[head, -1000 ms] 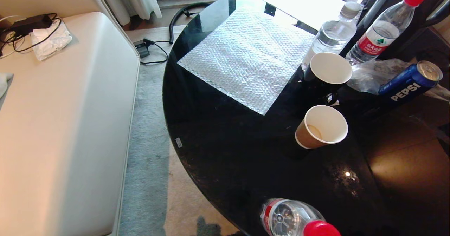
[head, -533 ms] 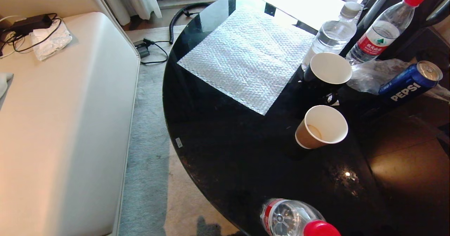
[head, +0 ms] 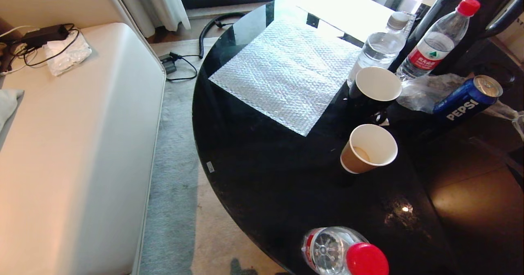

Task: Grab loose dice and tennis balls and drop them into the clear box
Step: Put the toys in the box

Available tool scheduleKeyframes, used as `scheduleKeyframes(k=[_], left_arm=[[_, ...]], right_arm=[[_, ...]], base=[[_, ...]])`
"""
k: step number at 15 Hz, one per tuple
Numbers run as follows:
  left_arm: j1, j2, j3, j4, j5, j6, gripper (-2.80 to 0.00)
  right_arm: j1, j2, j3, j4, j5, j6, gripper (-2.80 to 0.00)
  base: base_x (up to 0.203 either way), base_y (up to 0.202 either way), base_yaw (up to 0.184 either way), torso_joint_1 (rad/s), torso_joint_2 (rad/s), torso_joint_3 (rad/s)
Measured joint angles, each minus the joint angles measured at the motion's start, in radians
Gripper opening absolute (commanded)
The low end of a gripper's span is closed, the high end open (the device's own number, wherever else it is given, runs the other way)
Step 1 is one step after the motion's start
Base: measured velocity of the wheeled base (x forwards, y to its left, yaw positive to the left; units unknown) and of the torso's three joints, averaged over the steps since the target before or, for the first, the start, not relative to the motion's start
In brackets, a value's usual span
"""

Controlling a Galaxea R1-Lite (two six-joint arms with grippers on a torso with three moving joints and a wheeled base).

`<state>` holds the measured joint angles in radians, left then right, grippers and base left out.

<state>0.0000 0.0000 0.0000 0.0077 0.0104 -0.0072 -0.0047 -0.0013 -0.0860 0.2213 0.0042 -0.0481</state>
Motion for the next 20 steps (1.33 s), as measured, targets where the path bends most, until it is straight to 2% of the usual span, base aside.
scheduleKeyframes(k=[20], left_arm=[[0.0, 0.0, 0.0, 0.0, 0.0, -0.001, -2.8]], right_arm=[[0.0, 0.0, 0.0, 0.0, 0.0, 0.0, -2.8]], base=[[0.0, 0.0, 0.0, 0.002, 0.0, 0.203]])
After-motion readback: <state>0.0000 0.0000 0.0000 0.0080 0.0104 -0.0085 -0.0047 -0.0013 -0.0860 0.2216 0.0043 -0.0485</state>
